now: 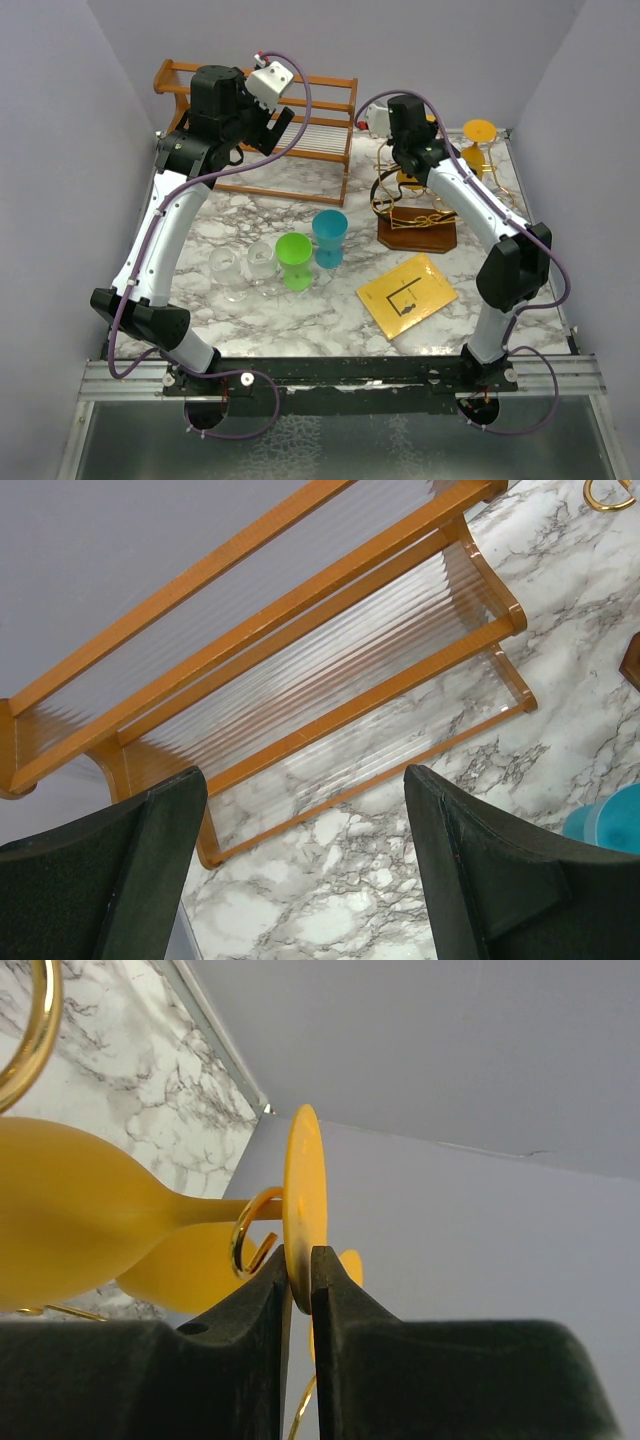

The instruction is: Place the wine glass upside down on the wine glass rack

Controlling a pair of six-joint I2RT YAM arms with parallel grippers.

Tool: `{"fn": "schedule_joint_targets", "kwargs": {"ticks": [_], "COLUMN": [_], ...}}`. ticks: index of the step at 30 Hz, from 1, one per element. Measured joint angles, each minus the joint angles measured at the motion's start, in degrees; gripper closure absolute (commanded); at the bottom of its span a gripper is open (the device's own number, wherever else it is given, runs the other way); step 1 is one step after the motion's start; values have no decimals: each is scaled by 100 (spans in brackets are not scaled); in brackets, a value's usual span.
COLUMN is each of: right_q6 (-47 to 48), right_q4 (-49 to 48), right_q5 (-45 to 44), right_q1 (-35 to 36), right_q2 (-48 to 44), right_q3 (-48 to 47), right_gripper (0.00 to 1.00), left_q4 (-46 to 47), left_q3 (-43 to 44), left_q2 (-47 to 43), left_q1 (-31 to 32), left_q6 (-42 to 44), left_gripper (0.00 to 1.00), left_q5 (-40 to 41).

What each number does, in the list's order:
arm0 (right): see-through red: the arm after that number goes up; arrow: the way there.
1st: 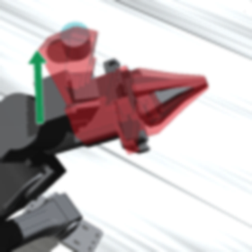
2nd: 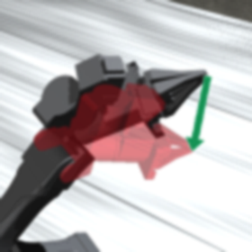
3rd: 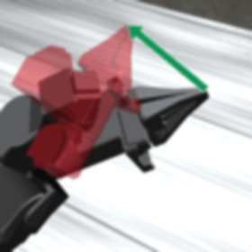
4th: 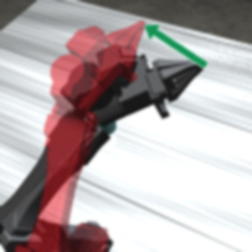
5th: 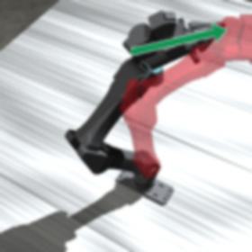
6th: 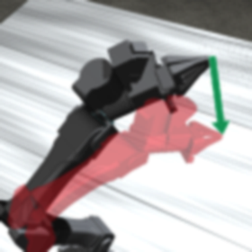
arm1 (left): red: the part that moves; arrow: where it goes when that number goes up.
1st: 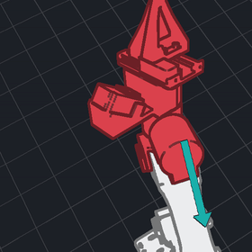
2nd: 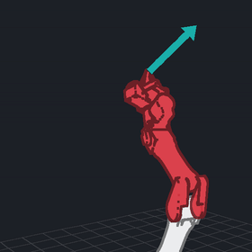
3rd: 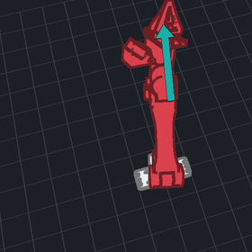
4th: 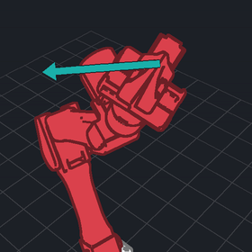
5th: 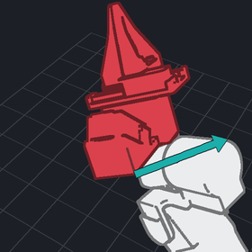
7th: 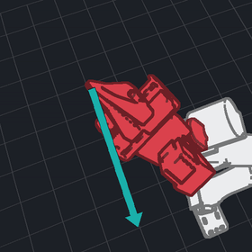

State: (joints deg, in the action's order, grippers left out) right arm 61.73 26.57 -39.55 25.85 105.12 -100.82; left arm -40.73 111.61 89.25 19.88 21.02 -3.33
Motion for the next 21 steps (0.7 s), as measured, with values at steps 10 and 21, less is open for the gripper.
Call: {"fn": "schedule_joint_targets", "kwargs": {"ticks": [10,21], "right_q6": [-131,-138], "right_q4": [0,2], "right_q5": [0,-11], "right_q1": [48,48], "right_q2": [-2,-13], "right_q3": [114,114], "right_gripper": [88,99], "left_q4": [2,2], "left_q3": [-9,-55], "left_q2": [0,-22], "left_q1": [0,0], "left_q6": [0,13], "left_gripper": [17,17], "left_q5": [0,0]}}
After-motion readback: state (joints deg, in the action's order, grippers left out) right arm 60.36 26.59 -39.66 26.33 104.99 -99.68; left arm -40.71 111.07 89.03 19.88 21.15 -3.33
